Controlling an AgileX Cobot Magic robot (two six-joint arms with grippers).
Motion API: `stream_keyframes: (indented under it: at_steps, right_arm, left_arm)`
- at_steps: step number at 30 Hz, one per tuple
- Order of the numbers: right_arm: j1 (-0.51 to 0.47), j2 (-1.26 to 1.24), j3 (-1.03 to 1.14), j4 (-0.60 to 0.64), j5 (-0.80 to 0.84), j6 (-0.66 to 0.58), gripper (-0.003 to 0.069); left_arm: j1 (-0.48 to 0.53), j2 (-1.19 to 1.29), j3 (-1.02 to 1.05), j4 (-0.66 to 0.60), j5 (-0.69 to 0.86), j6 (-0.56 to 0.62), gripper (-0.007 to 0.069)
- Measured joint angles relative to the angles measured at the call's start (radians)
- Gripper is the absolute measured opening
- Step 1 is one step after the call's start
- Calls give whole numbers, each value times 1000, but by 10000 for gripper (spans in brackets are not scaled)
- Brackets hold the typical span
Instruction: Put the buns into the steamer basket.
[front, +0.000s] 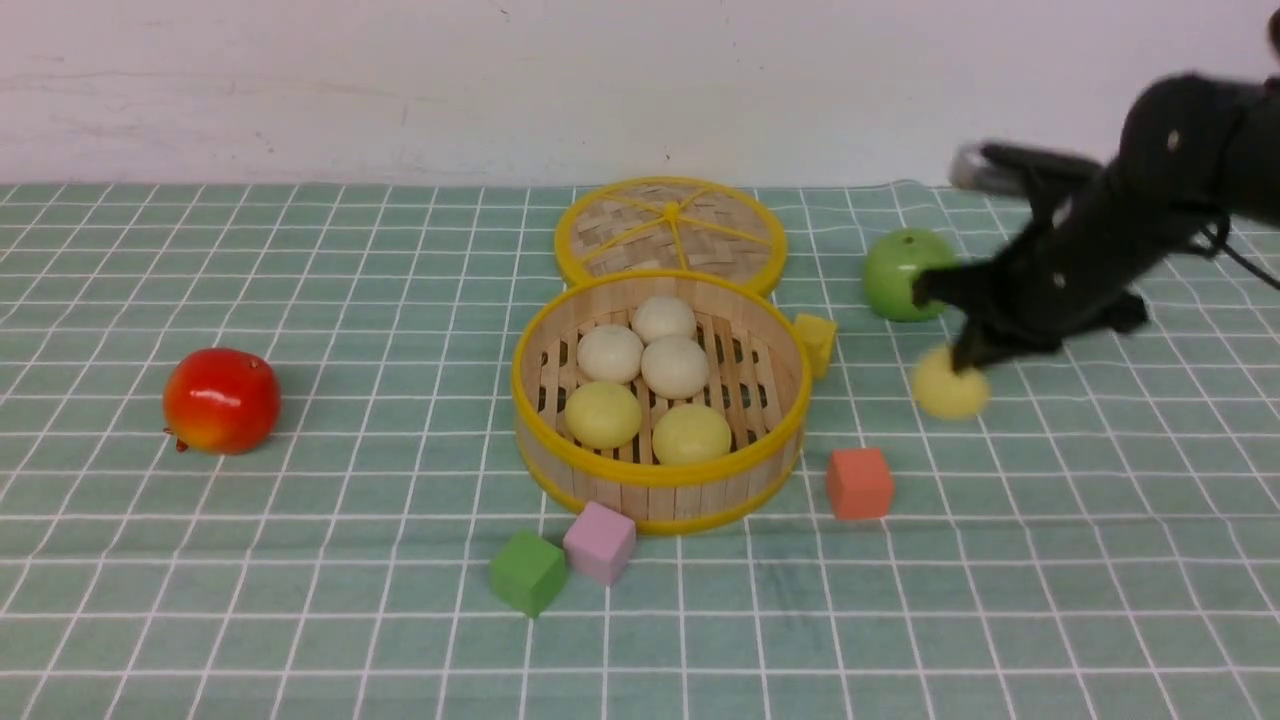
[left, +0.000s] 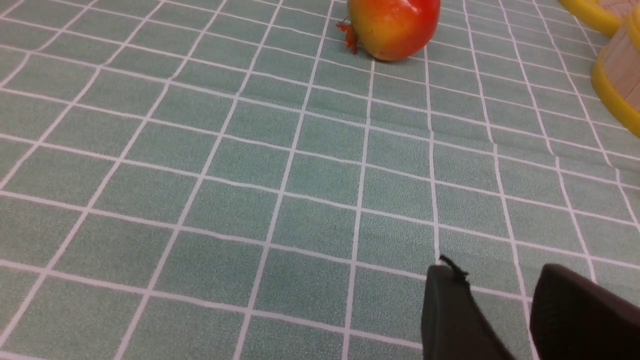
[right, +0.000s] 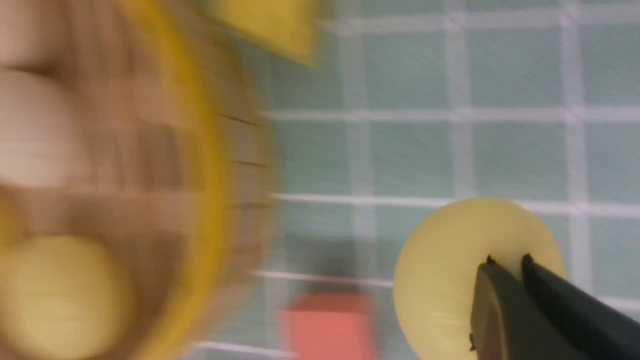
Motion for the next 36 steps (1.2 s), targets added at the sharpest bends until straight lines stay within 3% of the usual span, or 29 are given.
stream_keyframes:
  at_steps: [3,7,22,27,32,36]
  right_arm:
    - [58,6,-62,142,-35,-110,0]
    - [123,60,-123,215,-91,-155,0]
    - [137,242,-157,242,-105,-154,35]
    - [137,242,-157,247,-107,-179,111]
    - [137,183,-157,218,-80,-199,272]
    - [137,60,-158,127,-14,-198,400]
  left_arm:
    - [0,0,0,0,0,0,238]
    - [0,0,0,0,0,0,238]
    - [0,0,0,0,0,0,238]
    - [0,0,0,0,0,0,238]
    - [0,0,0,0,0,0,238]
    - [0,0,0,0,0,0,238]
